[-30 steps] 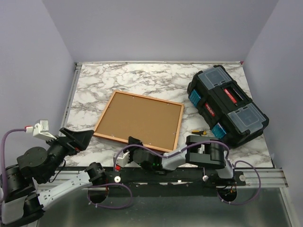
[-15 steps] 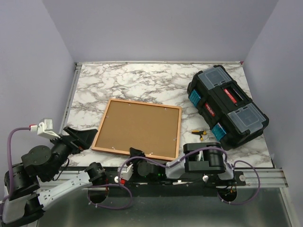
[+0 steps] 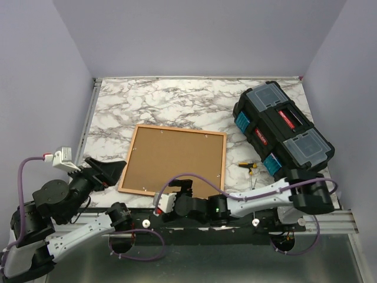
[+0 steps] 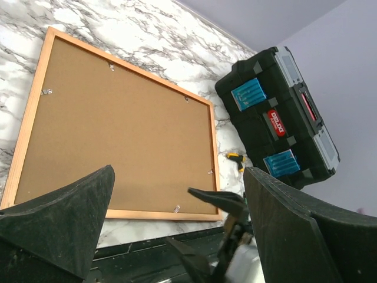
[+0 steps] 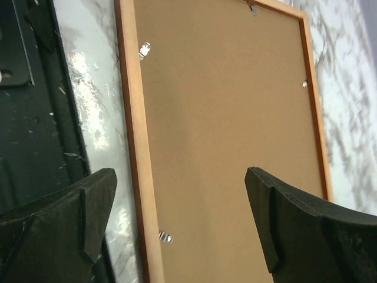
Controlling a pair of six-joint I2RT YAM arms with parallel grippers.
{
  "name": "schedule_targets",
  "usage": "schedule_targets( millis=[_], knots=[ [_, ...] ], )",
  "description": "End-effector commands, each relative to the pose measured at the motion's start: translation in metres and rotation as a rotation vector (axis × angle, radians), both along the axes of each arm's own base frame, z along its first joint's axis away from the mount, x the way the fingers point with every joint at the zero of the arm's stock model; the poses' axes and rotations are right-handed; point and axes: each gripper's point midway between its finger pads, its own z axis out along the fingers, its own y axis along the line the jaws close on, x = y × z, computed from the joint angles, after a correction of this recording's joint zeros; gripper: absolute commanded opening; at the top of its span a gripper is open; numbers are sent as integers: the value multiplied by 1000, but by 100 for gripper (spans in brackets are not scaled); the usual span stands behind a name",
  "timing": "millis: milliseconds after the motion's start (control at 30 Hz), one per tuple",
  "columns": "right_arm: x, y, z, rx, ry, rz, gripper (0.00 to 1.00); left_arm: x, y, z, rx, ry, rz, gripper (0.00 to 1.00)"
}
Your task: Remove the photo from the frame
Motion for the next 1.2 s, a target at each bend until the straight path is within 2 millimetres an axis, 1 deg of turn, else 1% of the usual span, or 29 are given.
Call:
schedule_targets(
  millis=[0,100,167,267,367,467,500,567,600,667,733,767,800,867,900,1000,1067,1100,1133,1167],
  knots=[
    [-14,-47,2,33,303,-251,100,4,-12,-3,32,-7,-27,94],
    [-1,-71,20,186,395,-493,100,9,-19,-4,51,-3,-33,95],
    [9,-88,19,261,501,-653,100,12,-27,-5,66,4,-46,95],
    [25,-124,2,296,648,-896,100,15,-39,-6,78,9,-71,95],
    [39,-160,-7,345,710,-1092,100,18,-51,-10,83,15,-98,95],
    [51,-201,-14,405,719,-1278,100,19,-62,-15,81,27,-121,95],
    [56,-219,-17,428,714,-1361,99,20,-65,-17,80,32,-129,95],
    [62,-250,-20,499,715,-1501,94,20,-73,-20,71,40,-150,95],
    [64,-257,-19,542,728,-1523,92,19,-76,-21,66,42,-161,95],
    [72,-264,-16,635,747,-1522,89,19,-82,-23,62,47,-180,95],
    [84,-273,-11,720,737,-1541,83,20,-87,-25,68,57,-190,95],
    [91,-278,-7,756,725,-1557,81,20,-89,-26,72,59,-195,95],
    [97,-278,-3,773,720,-1551,81,21,-91,-26,76,62,-201,95],
    [102,-275,3,758,699,-1528,81,21,-96,-26,79,66,-217,95],
    [102,-277,0,730,688,-1539,81,20,-98,-27,80,70,-226,95],
    [88,-291,-19,618,686,-1634,81,18,-103,-31,82,84,-250,95],
    [74,-293,-31,572,750,-1658,81,16,-105,-36,85,97,-263,95],
    [67,-293,-37,559,789,-1662,79,16,-107,-40,88,105,-268,95],
    [60,-291,-41,552,834,-1658,73,16,-109,-42,87,108,-273,95],
    [54,-291,-44,544,865,-1669,64,16,-111,-45,88,110,-278,95]
  ],
)
